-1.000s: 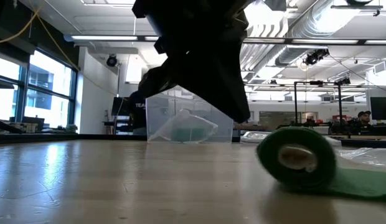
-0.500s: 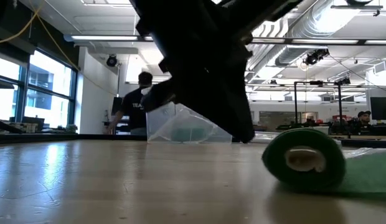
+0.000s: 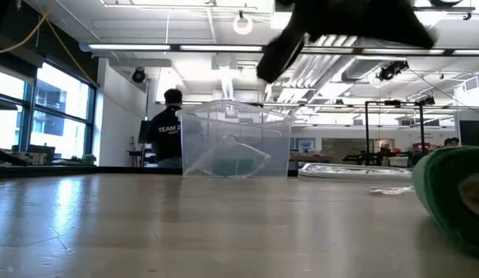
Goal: Roll bandage
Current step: Roll the green bandage
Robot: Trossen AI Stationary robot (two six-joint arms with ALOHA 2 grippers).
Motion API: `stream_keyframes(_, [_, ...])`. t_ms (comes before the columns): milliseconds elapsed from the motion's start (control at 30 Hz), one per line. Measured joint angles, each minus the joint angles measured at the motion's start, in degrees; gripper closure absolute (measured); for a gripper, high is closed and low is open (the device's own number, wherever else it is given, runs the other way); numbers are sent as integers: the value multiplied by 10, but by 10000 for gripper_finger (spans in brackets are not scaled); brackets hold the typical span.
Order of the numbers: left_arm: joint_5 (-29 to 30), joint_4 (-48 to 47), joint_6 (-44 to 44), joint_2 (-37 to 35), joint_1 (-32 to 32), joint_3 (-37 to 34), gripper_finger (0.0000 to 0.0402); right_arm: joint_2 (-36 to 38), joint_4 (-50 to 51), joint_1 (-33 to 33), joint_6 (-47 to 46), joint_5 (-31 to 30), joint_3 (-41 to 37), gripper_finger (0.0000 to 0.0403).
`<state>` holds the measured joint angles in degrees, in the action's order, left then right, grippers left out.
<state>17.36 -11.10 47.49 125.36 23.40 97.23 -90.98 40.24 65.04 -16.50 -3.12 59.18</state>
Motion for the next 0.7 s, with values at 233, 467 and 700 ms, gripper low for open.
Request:
stream_keyframes(233, [-20,-138,94,14,-4,-1,401,0,8,8,-17,3,0,403])
stream_keyframes(467, [-160,63,108,61,-8,-1,402,1,9,10,-18,2,0,403])
stream_keyframes(700, [-57,-12,55,-7,0,13,402,4,11,10,-30,-5,0,403])
